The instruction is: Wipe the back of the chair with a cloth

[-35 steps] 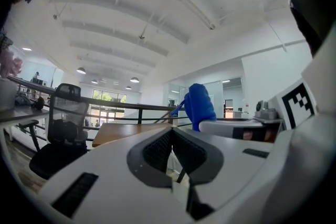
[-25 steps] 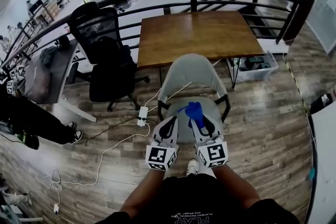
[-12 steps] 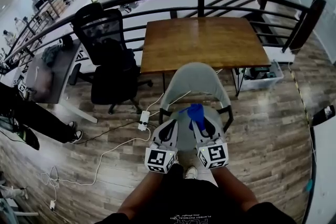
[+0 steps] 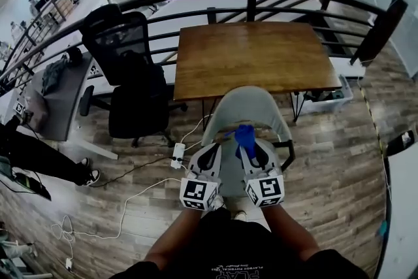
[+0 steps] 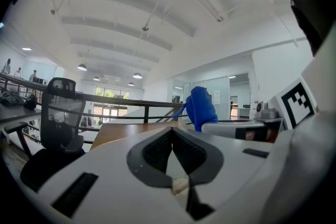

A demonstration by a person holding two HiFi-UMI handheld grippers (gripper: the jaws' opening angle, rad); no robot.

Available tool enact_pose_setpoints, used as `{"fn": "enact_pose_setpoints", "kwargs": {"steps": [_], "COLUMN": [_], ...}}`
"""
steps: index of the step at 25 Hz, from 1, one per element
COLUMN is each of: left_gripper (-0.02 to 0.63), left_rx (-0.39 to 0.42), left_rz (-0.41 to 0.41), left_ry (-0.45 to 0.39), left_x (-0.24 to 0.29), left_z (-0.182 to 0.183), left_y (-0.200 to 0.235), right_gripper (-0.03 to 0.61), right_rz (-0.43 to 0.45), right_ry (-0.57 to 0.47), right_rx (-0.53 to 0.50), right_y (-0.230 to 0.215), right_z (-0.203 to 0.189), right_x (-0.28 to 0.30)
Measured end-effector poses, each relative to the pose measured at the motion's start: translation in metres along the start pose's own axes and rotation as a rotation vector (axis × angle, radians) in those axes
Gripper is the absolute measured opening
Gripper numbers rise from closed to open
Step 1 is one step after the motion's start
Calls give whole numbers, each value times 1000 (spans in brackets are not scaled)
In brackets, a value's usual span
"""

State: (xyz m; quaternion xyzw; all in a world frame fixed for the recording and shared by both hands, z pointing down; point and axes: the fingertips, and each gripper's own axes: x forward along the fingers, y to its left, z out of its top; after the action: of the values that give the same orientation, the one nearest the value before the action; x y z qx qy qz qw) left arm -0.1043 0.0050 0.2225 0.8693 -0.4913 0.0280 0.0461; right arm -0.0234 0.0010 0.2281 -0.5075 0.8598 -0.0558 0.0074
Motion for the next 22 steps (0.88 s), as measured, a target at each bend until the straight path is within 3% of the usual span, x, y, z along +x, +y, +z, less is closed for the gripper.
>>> {"fn": "enact_pose_setpoints", "kwargs": {"steps": [11,22], "left_gripper": [8,8], "left_rx": [-34,-27], "left_rz": [-28,16], "left_ry": [38,70], "left_x": [41,113], "left_z": [-19,-60], "left_y": [60,87], "right_gripper": [110,110], "right_rz": [-79,-24], "right_ry": [41,64], "right_rx": [5,15], "right_y": [-17,-63], "right_z": [-13,-63], "right_x": [58,129]}}
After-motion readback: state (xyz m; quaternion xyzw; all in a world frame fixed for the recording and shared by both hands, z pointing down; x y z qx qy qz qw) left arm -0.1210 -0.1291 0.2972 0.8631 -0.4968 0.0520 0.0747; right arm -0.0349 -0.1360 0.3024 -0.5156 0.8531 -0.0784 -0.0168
